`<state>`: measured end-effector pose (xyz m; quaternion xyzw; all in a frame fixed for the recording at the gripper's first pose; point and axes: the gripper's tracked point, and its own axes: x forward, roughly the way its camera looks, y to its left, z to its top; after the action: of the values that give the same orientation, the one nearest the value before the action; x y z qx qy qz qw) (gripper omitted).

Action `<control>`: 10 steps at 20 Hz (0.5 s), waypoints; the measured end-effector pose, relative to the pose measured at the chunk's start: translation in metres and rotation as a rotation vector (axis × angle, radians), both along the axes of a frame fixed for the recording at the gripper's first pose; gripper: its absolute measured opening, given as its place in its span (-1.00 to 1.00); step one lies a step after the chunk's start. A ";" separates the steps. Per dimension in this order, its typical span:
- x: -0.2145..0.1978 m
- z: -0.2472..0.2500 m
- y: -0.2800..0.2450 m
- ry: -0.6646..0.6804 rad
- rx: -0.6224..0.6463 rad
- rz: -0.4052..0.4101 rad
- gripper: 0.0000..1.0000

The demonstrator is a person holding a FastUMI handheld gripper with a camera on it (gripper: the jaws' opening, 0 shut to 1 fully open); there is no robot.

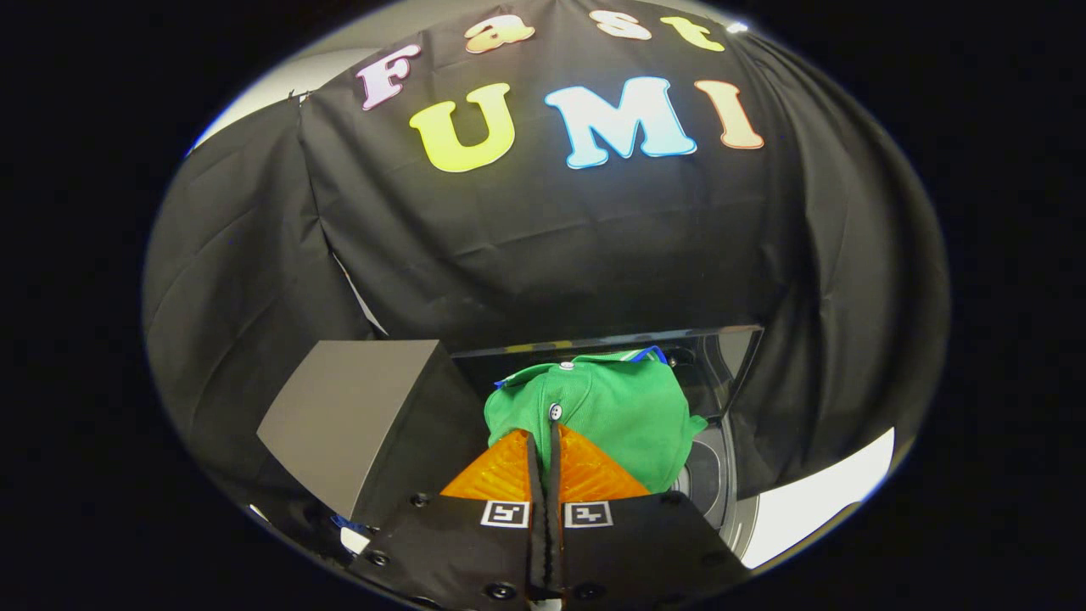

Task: Put the clothes into the washing machine and then close the washing machine lid.

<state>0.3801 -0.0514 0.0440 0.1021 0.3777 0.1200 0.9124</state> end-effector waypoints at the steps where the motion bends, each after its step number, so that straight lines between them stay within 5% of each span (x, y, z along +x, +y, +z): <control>1: 0.000 -0.006 0.001 0.011 -0.005 0.008 -0.98; 10: -0.004 -0.067 0.006 0.102 -0.056 0.039 -0.98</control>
<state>0.3757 -0.0458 -0.0232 0.0753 0.4289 0.1220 0.8919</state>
